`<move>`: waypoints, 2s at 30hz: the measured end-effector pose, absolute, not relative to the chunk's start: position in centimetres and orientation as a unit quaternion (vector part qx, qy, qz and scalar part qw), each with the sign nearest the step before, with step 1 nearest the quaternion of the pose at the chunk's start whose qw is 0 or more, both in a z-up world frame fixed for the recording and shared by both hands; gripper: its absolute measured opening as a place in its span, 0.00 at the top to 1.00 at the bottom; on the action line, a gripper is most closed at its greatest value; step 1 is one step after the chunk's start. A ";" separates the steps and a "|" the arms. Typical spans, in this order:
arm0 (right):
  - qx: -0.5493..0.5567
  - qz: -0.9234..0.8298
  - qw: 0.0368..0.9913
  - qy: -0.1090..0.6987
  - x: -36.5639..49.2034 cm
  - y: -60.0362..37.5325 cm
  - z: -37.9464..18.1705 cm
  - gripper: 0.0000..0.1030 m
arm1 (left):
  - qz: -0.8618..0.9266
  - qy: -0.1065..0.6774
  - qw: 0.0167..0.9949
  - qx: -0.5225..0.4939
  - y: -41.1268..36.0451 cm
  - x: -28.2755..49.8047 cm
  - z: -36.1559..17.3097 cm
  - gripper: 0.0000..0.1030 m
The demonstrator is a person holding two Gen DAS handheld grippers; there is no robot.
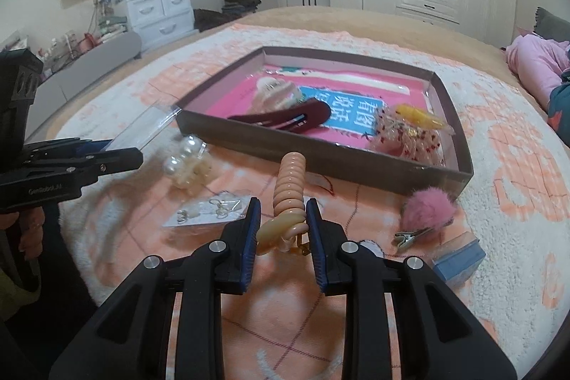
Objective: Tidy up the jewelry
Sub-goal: 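Carry the clear bag and coiled tie over the tray and open both tools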
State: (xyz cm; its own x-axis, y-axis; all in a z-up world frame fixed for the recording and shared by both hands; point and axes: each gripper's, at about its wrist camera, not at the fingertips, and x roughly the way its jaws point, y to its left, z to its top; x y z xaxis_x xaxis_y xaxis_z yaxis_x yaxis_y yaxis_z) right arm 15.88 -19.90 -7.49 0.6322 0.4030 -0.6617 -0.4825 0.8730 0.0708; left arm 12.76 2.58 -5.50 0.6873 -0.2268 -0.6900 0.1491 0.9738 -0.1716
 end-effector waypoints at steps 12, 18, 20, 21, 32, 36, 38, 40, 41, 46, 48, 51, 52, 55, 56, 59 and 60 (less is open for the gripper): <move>-0.036 0.251 0.913 0.320 15.7 -20.7 -5.3 0.76 | -0.107 0.355 0.927 -0.054 2.0 13.1 -3.2 0.70; -0.023 0.248 0.917 0.311 15.8 -21.3 -4.7 0.76 | -0.113 0.350 0.928 -0.055 1.5 14.0 -2.8 0.70; -0.020 0.246 0.919 0.307 15.9 -21.5 -4.5 0.76 | -0.117 0.349 0.928 -0.053 1.1 14.4 -2.7 0.70; -0.019 0.245 0.920 0.306 16.0 -21.6 -4.3 0.76 | -0.119 0.348 0.928 -0.052 0.9 14.6 -2.7 0.70; 0.003 0.235 0.928 0.291 16.6 -23.3 -3.1 0.76 | -0.125 0.336 0.933 -0.024 -1.1 16.8 -2.1 0.70; 0.005 0.225 0.931 0.288 17.2 -23.9 -2.8 0.76 | -0.131 0.331 0.934 -0.028 -1.5 18.0 -1.7 0.70; 0.007 0.220 0.932 0.289 17.6 -24.2 -2.8 0.76 | -0.134 0.327 0.935 -0.028 -1.7 18.7 -1.6 0.70; 0.007 0.214 0.932 0.291 18.1 -24.4 -2.8 0.76 | -0.137 0.325 0.935 -0.028 -1.9 19.2 -1.5 0.70; 0.007 0.212 0.933 0.292 18.3 -24.5 -2.8 0.76 | -0.137 0.324 0.935 -0.029 -2.0 19.6 -1.4 0.70; 0.006 0.202 0.935 0.291 19.3 -24.8 -2.7 0.76 | -0.143 0.320 0.936 -0.031 -2.4 20.8 -1.1 0.70; 0.006 0.199 0.936 0.291 19.7 -24.9 -2.6 0.76 | -0.144 0.319 0.936 -0.033 -2.5 21.4 -0.9 0.70; 0.002 0.194 0.937 0.291 20.3 -25.0 -2.5 0.76 | -0.146 0.318 0.936 -0.040 -2.4 22.1 -0.8 0.70; 0.001 0.193 0.937 0.293 20.5 -25.0 -2.5 0.76 | -0.146 0.319 0.936 -0.041 -2.4 22.4 -0.8 0.70; -0.002 0.190 0.936 0.296 21.3 -25.0 -2.6 0.76 | -0.144 0.321 0.935 -0.043 -2.3 22.9 -1.0 0.70; -0.004 0.189 0.936 0.296 21.6 -24.9 -2.6 0.76 | -0.143 0.323 0.935 -0.044 -2.2 23.2 -1.1 0.70; -0.011 0.186 0.937 0.296 22.5 -24.7 -2.6 0.76 | -0.140 0.327 0.933 -0.046 -2.1 23.9 -1.5 0.70; -0.012 0.186 0.937 0.296 22.7 -24.7 -2.6 0.76 | -0.137 0.329 0.933 -0.047 -2.0 24.1 -1.7 0.70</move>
